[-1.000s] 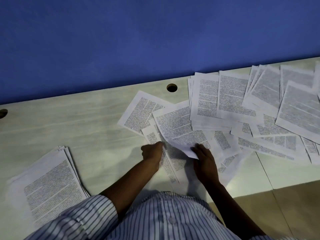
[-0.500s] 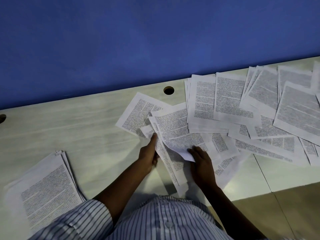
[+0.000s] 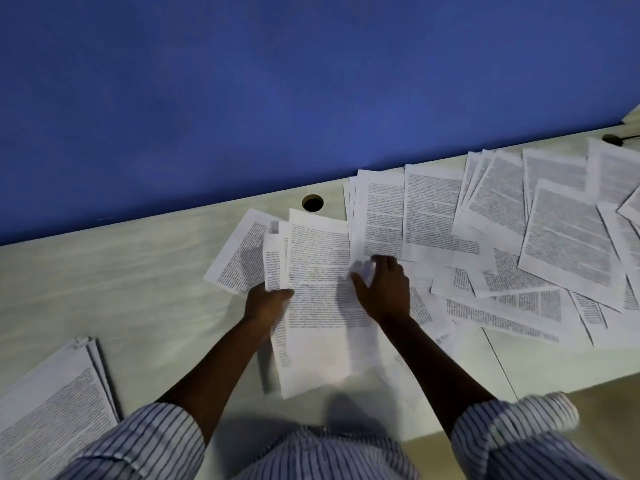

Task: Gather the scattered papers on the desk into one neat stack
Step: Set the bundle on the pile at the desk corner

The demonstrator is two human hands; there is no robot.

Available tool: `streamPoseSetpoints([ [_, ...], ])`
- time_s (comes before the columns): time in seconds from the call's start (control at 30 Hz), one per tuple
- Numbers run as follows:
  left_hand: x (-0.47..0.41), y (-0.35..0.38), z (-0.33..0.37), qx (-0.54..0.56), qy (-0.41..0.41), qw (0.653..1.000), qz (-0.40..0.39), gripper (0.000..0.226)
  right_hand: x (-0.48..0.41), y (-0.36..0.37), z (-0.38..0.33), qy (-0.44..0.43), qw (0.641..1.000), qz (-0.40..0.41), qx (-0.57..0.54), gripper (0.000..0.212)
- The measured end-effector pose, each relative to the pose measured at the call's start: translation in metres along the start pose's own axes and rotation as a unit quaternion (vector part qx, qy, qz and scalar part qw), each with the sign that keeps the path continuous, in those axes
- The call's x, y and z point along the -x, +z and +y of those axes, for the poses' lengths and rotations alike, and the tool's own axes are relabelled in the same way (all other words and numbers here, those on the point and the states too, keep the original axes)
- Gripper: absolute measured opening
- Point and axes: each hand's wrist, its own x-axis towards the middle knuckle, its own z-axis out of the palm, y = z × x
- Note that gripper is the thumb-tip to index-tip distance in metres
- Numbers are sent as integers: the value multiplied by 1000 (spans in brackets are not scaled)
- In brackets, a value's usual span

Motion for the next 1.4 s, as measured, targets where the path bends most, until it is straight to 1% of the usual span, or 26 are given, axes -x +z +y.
streamPoseSetpoints([
  [0.07, -5, -1, -8, 28, -19, 999, -11, 37, -22, 9, -8, 50, 996, -56, 43, 84],
  [0.1, -4, -1, -14, 31, -29, 999, -22, 37, -28, 15, -13, 70, 991, -91, 69, 92],
  [0.17, -1, -1, -24, -6, -28, 999, -27, 36, -35, 27, -18, 84, 979, -138, 127, 98],
  [0.23, -1, -3, -34, -12, -25, 999, -30, 36, -37, 33, -23, 99, 975, -132, 149, 91],
  [0.3, -3, -3, -42, 3, -35, 999, -39, 37, -40, 36, -23, 103, 974, -108, 171, 78],
  [0.37, -2, 0, -43, 4, -46, 998, -43, 32, -43, 35, -20, 89, 973, -96, 190, 63],
  [0.47, 1, 3, -44, 11, -47, 998, -43, 27, -46, 31, -14, 61, 977, -83, 187, 44],
  [0.6, 2, 3, -42, 0, -47, 998, -38, 25, -49, 19, -3, 3, 989, -52, 136, 28],
  [0.7, 4, 4, -39, 14, -43, 998, -35, 28, -53, 8, 6, 21, 996, -17, 87, 19],
  [0.77, 4, 3, -38, 44, -50, 997, -42, 27, -51, 0, 11, 30, 998, -6, 59, 16],
  [0.87, 4, 2, -38, 94, -66, 992, -60, 24, -22, 3, 9, -21, 998, -4, 52, 12],
  [0.93, 5, 4, -36, 132, -79, 986, -56, 27, 10, 12, 6, -65, 997, 2, 45, 8],
  [1.0, 7, 8, -35, 159, -81, 983, -53, 32, 44, 19, 2, -96, 995, 8, 16, 14],
  [1.03, 11, 11, -34, 160, -77, 983, -54, 32, 61, 23, 0, -106, 994, 8, -5, 19],
  [1.1, 22, 16, -32, 117, -60, 990, -56, 23, 90, 29, -8, -129, 991, 6, -44, 25],
  [1.13, 26, 18, -33, 91, -49, 993, -59, 23, 103, 33, -11, -143, 987, -7, -70, 24],
  [1.2, 30, 17, -40, 51, -24, 997, -55, 32, 123, 33, -19, -190, 974, -56, -112, 26],
  [1.27, 26, 14, -45, 8, -6, 999, -44, 41, 128, 28, -22, -221, 959, -121, -133, 40],
  [1.3, 24, 10, -47, -7, -7, 999, -40, 44, 127, 22, -22, -210, 954, -145, -157, 47],
  [1.33, 24, 4, -48, -13, -11, 999, -40, 46, 126, 18, -20, -192, 952, -148, -188, 49],
  [1.37, 21, -2, -48, -7, -13, 999, -42, 48, 122, 13, -15, -166, 953, -133, -215, 47],
  [1.4, 19, -8, -48, 3, -12, 999, -50, 49, 117, 8, -10, -139, 958, -98, -232, 40],
])
